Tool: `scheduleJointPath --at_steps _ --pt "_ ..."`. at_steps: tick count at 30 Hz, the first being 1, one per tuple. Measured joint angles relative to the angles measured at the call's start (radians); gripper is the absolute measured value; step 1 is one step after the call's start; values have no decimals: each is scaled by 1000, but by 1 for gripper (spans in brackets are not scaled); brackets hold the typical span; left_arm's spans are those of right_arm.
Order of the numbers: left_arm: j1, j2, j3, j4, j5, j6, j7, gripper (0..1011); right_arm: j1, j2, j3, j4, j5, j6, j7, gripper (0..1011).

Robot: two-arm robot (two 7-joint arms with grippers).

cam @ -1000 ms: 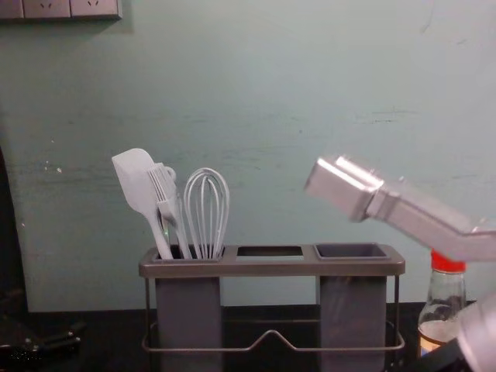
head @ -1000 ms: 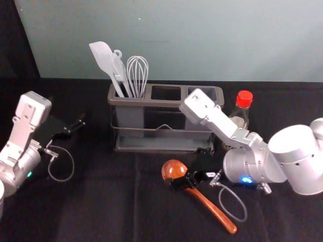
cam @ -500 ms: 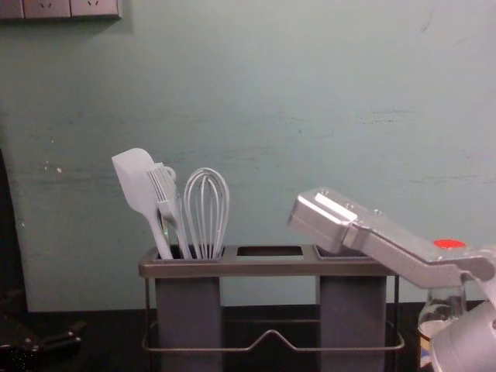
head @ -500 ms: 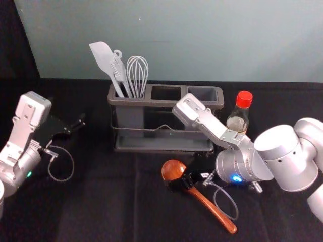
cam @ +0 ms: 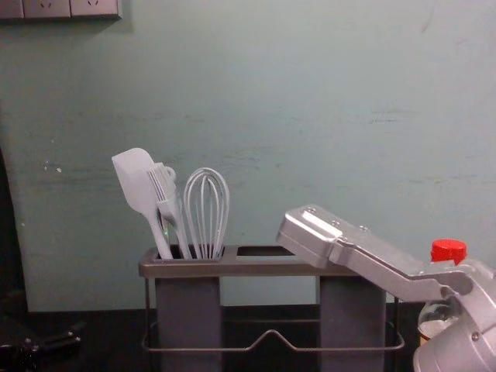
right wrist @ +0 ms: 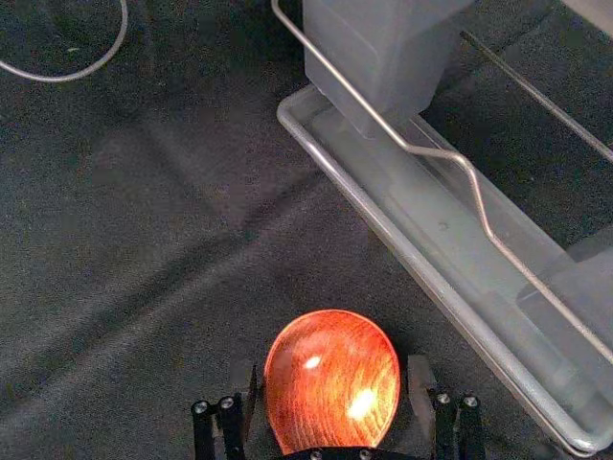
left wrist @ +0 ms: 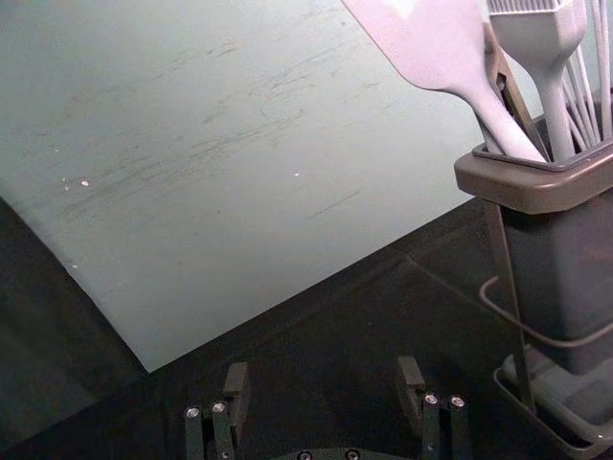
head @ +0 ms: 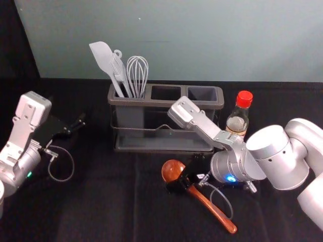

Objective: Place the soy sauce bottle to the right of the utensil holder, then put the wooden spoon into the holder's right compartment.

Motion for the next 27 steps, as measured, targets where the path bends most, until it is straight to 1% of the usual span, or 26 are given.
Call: scheduleJointPath --at_steps 8,23,26,27 --pt "0 0 0 0 0 0 0 1005 -1 -13 6 12 -18 -9 14 1003" --pt "0 0 0 0 0 0 0 1005 -1 -12 6 10 -16 -9 13 1003" --pt "0 0 0 0 0 0 0 1005 -1 -12 6 10 -16 -9 13 964" --pt "0 0 0 0 0 0 0 1005 -1 -12 6 10 -16 -9 13 937"
